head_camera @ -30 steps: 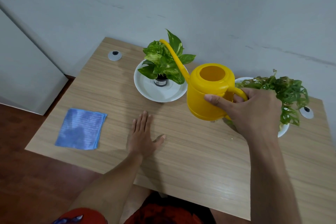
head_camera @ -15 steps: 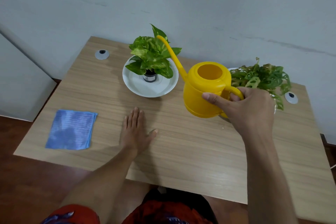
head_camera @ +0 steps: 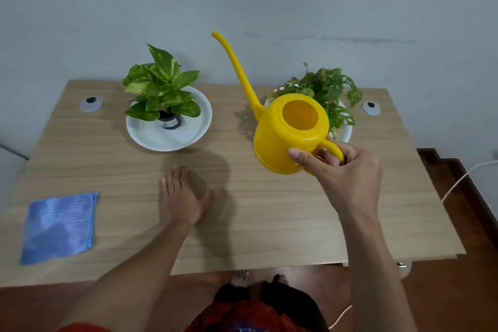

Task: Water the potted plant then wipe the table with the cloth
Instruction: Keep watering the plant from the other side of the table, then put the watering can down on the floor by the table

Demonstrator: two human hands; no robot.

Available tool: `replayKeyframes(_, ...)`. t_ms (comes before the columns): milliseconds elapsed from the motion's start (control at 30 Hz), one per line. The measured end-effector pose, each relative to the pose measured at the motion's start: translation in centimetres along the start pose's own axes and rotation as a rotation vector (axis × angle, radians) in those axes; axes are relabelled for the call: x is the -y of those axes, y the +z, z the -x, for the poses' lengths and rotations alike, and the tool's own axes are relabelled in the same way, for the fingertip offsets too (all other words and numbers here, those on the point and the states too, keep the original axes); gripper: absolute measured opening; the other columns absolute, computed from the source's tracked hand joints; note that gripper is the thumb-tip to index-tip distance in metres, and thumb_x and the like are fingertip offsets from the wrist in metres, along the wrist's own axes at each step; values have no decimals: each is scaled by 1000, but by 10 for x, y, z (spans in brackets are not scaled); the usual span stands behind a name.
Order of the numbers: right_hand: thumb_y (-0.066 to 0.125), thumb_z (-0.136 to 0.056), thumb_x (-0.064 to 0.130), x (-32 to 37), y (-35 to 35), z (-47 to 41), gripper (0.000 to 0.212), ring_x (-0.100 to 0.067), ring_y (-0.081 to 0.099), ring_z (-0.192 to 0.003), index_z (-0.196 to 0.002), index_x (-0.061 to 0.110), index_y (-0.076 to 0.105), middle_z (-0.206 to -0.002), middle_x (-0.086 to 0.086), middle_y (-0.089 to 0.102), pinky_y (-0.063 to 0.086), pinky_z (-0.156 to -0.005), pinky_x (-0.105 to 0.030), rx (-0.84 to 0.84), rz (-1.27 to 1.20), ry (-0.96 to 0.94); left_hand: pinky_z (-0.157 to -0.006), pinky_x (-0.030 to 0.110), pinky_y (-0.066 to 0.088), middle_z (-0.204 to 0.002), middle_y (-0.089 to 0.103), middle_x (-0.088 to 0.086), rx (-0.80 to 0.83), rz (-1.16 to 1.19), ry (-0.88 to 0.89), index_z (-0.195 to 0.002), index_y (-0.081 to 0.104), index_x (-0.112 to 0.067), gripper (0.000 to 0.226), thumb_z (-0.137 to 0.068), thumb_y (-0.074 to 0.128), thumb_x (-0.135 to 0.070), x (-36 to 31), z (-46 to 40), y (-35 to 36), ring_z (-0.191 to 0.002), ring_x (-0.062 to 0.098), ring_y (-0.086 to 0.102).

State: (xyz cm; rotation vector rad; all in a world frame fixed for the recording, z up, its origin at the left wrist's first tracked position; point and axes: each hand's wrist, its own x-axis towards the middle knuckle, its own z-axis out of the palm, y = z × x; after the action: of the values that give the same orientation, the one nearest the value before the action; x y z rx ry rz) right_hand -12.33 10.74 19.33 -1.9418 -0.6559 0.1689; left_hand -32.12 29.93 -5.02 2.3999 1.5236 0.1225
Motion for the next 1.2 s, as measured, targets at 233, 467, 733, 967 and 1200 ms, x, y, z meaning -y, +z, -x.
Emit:
replayKeyframes(233, 87, -53, 62, -64, -65, 13, 64, -8, 25, -45, -46, 26, 35, -44, 6, 29, 23, -42, -19, -164, 31, 120, -123, 52, 18, -146, 48, 30, 31, 95, 289, -138, 49, 9, 96, -83, 38, -69, -111, 26, 34, -143, 42, 38)
replayKeyframes(467, 89, -56, 56, -143, -139, 34, 43, -7, 31, -46, -47, 36, 52, -43, 9, 36, 31, -45, -23, -316, 76, 270, -125, 46, 9, -160, 32, 22, 155, 113, 520, -148, 40, 2, 95, -86, 37, -70, -225, 74, 76, -150, 39, 26)
replayKeyframes(733, 85, -55, 60, -252, -198, 41, 54, -8, 59, -53, -72, 10, 73, -63, 5, 67, 36, -49, -8, -403, 236, 488, -126, 47, 11, -168, 12, 15, 252, -46, 733, -156, 25, -3, 96, -87, 48, -65, -304, 113, 120, -156, 28, 9)
replayKeyframes(967, 84, -59, 60, -320, -221, 32, 53, 2, 49, -47, -61, 12, 63, -56, 7, 55, 35, -48, -9, -424, 228, 632, -127, 45, 2, -170, 2, 9, 304, -115, 671, -160, 12, -8, 96, -91, 37, -69, -331, 128, 151, -157, 24, -2)
replayKeyframes(1200, 83, -56, 66, -354, -221, 38, 56, 3, 48, -46, -57, 16, 58, -76, 10, 55, 34, -46, -7, -394, 115, 652, -127, 45, 4, -170, 3, 10, 272, -147, 638, -160, 13, -7, 95, -91, 33, -70, -332, 132, 156, -157, 24, 0)
